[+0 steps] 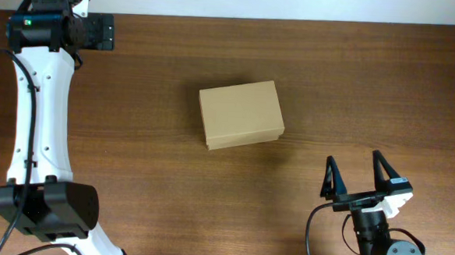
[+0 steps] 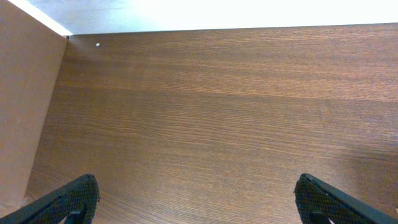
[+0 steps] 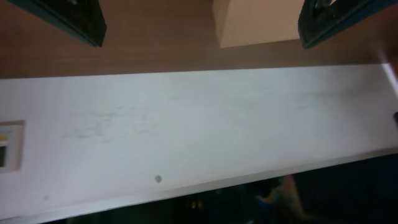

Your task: Pack container

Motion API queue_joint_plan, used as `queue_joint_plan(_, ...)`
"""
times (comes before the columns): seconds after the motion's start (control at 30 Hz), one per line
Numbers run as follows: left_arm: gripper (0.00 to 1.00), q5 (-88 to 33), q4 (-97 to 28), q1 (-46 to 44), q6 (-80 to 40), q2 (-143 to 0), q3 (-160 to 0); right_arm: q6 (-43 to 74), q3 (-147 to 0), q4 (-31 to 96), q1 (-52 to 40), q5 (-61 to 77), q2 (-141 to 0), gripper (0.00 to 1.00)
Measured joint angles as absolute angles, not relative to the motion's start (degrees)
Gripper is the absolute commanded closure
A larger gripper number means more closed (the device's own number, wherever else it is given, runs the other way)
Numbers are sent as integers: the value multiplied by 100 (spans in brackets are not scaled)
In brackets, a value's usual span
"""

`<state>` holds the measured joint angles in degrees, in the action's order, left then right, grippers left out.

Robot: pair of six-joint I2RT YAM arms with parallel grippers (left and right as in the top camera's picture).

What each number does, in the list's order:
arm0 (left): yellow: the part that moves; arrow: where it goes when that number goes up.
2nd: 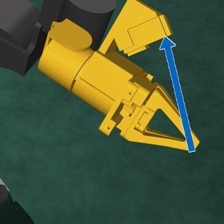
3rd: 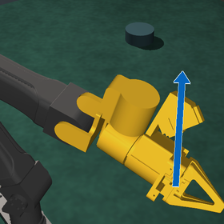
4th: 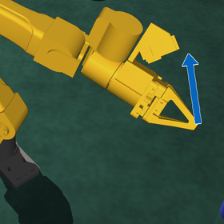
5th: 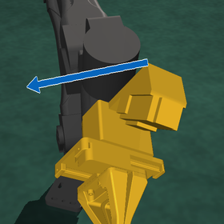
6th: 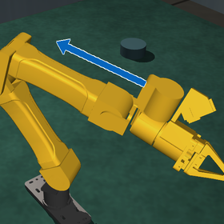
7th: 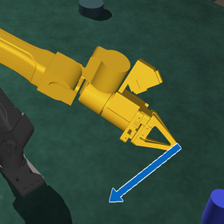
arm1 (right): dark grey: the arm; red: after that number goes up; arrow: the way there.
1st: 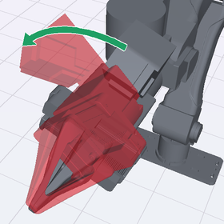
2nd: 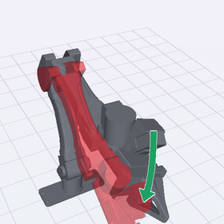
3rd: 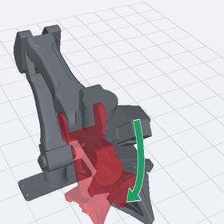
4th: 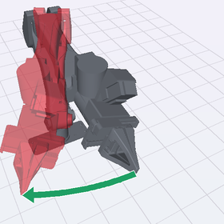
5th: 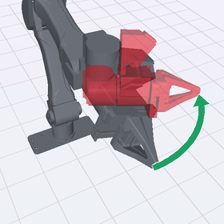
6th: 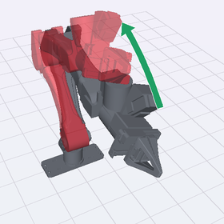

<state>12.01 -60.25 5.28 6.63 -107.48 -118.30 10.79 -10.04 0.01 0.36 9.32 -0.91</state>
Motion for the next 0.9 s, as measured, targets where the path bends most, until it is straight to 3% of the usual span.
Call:
queue_joint_plan(0.4, 1, 1201, -6027, 528, 663, -10748, -11830, 1083, -617, -143, 38, -276, -89, 1)
queue_joint_plan(0.9, 1, 1201, -6027, 528, 663, -10748, -11830, 1085, -130, 84, 32, -410, -80, 1)
